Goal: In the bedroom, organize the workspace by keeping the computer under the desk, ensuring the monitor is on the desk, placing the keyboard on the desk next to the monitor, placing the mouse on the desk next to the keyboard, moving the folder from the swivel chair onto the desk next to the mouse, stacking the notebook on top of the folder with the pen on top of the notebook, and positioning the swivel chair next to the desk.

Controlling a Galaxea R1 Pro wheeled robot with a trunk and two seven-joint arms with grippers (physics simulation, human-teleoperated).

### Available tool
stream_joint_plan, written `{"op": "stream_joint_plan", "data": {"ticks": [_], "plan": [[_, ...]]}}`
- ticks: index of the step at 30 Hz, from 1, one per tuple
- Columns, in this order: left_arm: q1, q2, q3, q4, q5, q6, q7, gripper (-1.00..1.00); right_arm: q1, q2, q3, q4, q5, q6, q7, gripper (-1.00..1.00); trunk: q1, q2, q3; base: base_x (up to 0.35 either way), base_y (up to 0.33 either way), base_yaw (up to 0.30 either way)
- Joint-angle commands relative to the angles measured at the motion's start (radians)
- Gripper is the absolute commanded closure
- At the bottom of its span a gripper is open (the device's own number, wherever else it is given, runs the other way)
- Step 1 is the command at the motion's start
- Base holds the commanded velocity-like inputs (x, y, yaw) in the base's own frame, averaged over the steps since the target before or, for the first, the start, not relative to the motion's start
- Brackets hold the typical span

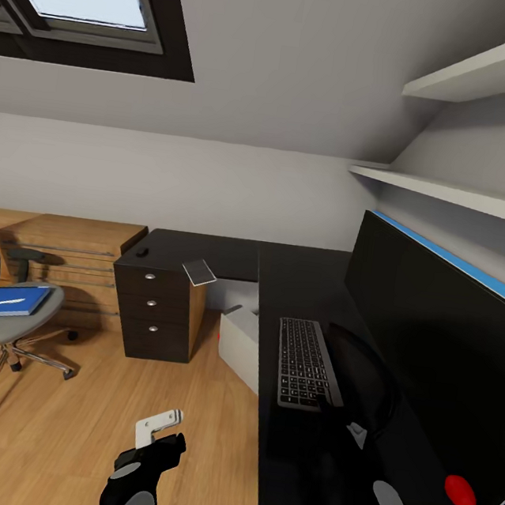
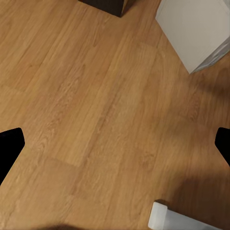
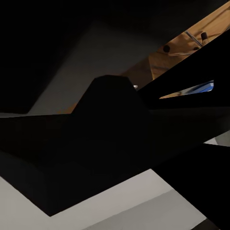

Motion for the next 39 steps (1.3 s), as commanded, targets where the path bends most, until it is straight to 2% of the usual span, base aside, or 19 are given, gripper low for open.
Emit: {"op": "stream_joint_plan", "data": {"ticks": [1,28,29,39], "plan": [[-0.001,0.001,-0.002,-0.001,0.003,0.006,0.006,-1.00,0.000,-0.001,0.002,0.002,0.002,0.001,-0.004,1.00,0.000,-0.001,-0.001,0.000,0.000,0.000],[-0.001,0.001,-0.002,-0.001,0.003,0.006,0.006,-1.00,0.000,-0.001,0.000,0.002,0.002,0.001,-0.017,1.00,0.000,-0.001,-0.001,0.000,0.000,0.000],[-0.001,0.001,-0.002,-0.001,0.003,0.006,0.006,-1.00,0.001,-0.001,0.000,0.002,0.002,0.001,-0.017,-1.00,0.000,-0.001,-0.001,0.000,0.000,0.000],[-0.001,0.001,-0.002,-0.001,0.003,0.006,0.006,-1.00,0.000,-0.002,-0.003,0.002,0.003,0.001,-0.017,-1.00,0.000,-0.001,-0.001,0.000,0.000,0.000]]}}
